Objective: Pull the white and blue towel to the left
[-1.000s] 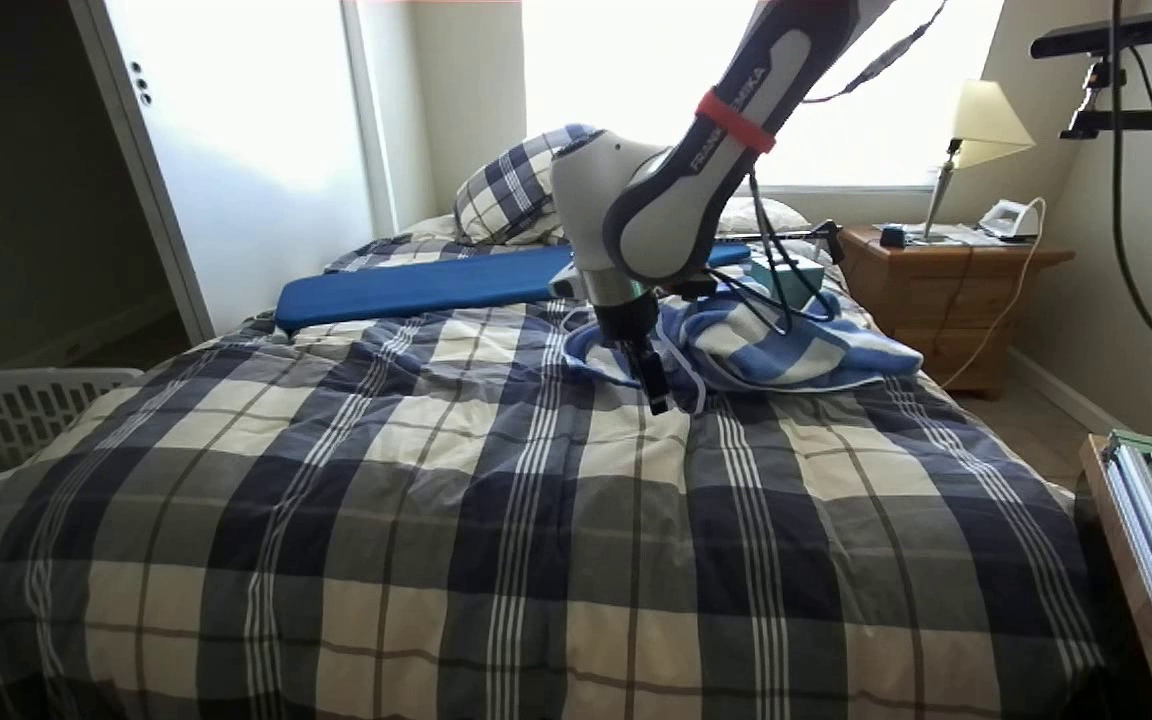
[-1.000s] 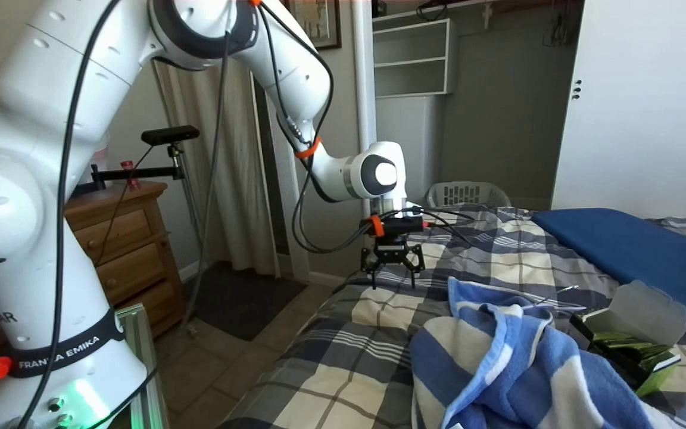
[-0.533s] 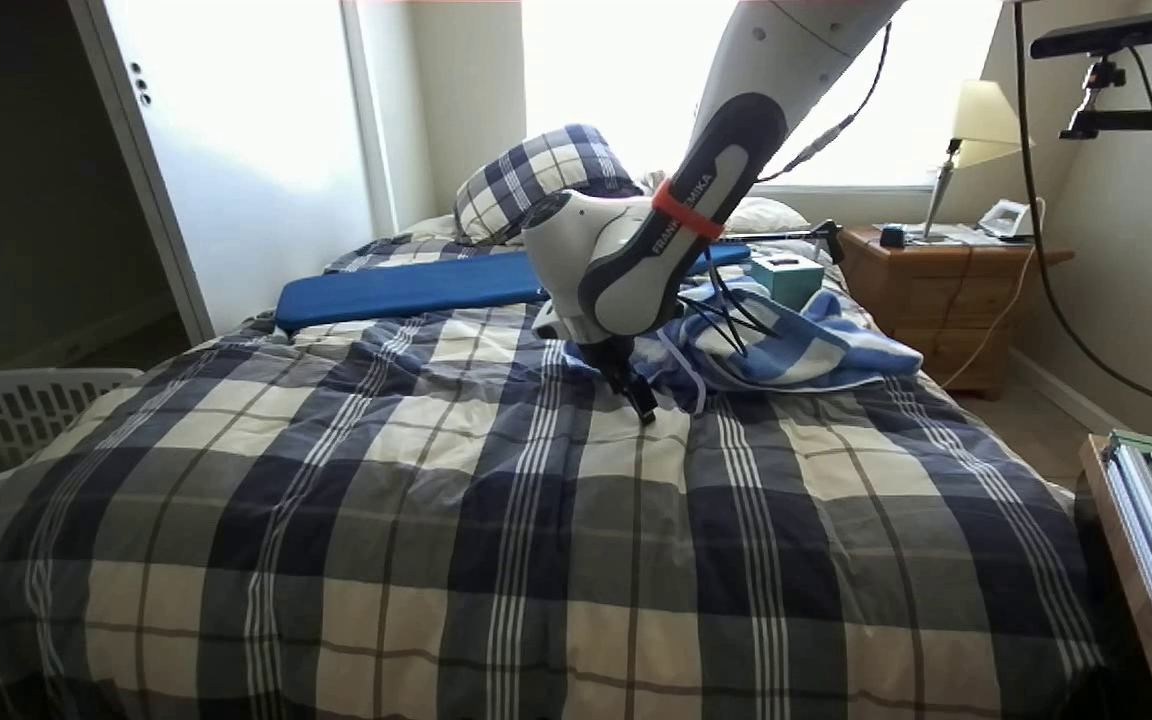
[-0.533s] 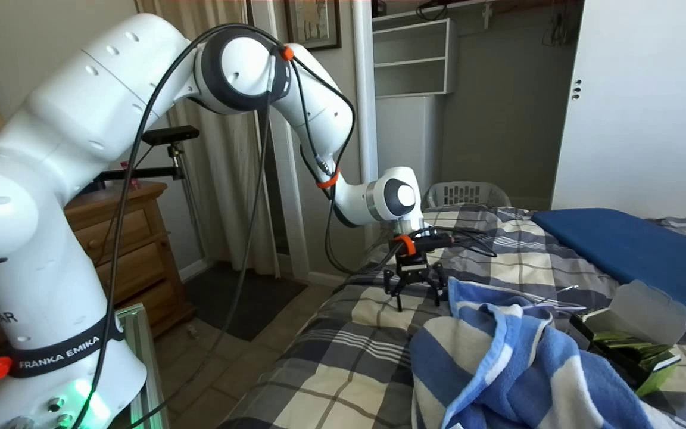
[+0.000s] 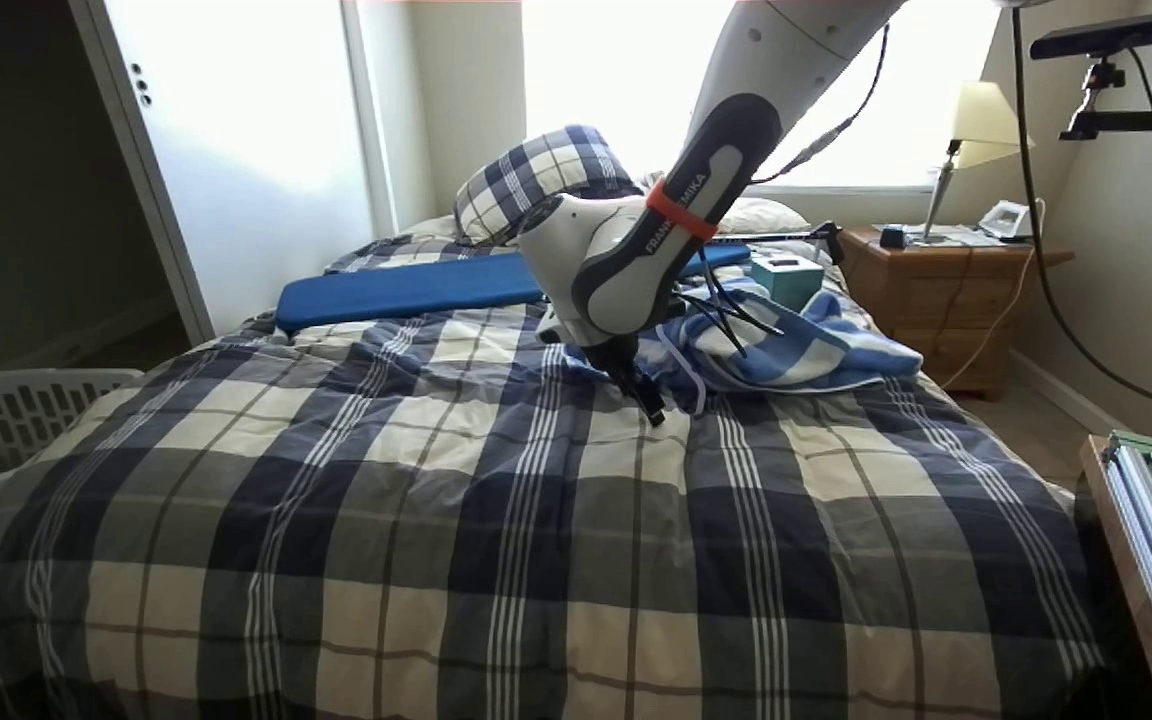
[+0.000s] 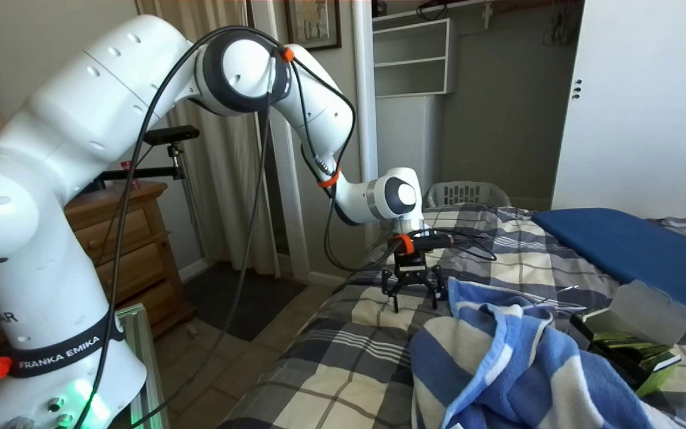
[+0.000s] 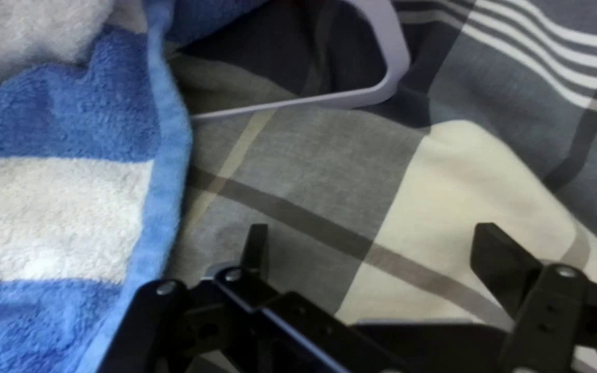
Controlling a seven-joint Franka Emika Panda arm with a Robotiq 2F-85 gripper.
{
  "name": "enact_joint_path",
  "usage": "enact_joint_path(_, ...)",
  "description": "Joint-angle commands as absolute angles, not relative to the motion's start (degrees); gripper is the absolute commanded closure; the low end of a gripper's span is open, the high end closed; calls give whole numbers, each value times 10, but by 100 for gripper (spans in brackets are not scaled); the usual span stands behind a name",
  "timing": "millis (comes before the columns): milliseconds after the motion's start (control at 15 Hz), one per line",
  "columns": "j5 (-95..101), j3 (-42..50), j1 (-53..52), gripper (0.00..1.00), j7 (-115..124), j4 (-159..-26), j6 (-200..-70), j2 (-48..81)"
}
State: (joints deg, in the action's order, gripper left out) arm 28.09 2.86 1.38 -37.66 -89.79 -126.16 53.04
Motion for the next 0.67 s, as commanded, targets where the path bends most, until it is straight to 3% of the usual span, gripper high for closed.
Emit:
enact_joint_path(0,274,31,6,0,-341,-928,-1222,499)
enact_joint_path(600,316,75,3,0,-205,-900,-1268,522)
